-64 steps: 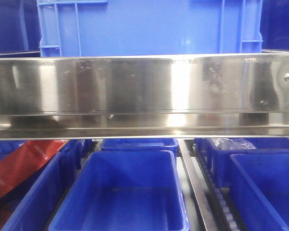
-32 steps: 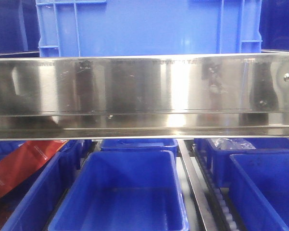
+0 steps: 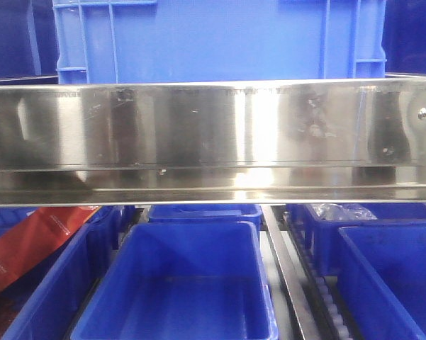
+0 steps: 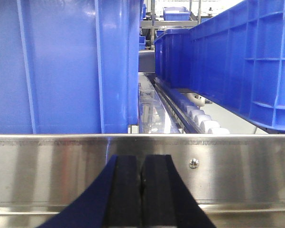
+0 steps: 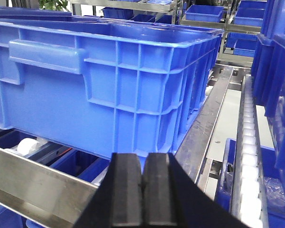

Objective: Place valve from conveyor to right shelf box

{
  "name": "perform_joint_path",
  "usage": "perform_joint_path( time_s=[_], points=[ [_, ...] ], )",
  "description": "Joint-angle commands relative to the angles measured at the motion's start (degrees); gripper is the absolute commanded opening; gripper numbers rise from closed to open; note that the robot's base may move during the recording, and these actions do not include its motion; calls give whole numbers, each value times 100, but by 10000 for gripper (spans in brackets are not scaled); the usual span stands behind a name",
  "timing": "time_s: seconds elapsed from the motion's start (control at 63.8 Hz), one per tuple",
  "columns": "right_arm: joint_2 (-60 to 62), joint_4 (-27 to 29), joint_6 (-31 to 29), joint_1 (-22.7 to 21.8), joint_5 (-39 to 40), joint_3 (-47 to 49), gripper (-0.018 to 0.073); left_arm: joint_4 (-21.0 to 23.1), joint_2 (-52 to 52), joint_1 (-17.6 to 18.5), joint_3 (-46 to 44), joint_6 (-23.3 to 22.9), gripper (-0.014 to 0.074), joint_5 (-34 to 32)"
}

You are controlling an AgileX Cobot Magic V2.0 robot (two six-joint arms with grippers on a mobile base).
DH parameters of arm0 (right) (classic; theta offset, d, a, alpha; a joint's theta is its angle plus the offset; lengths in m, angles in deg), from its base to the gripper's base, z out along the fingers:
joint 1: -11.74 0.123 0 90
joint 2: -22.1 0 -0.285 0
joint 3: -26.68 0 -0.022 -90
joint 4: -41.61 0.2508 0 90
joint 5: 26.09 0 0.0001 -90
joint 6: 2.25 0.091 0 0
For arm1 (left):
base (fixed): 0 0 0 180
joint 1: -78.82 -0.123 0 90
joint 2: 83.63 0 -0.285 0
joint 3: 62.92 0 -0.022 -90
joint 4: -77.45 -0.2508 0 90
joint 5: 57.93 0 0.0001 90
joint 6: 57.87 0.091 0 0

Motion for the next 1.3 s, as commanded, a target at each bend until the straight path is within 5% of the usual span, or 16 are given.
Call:
perform_joint_path(
  time_s=[0.0, 0.157, 0.392, 0.595, 0.878, 1.285],
  points=[
    [35, -52, 10, -12, 175, -18, -162, -18, -29, -15, -10, -39, -111, -67],
    [161, -269, 52, -297, 213, -98, -162, -18, -29, -15, -10, -39, -111, -67],
    [973, -280, 674, -1744, 325, -847, -162, -18, -29, -15, -10, -39, -111, -67],
    [1769, -280, 674, -2347, 640, -1725, -162, -18, -29, -15, -10, -39, -111, -67],
    [2379, -354, 674, -2514, 678, -2579, -162, -18, -29, -15, -10, -39, -111, -67],
    [2379, -444, 674, -2514, 835, -2579, -162, -18, -29, -15, -10, -39, -111, -67]
  ],
)
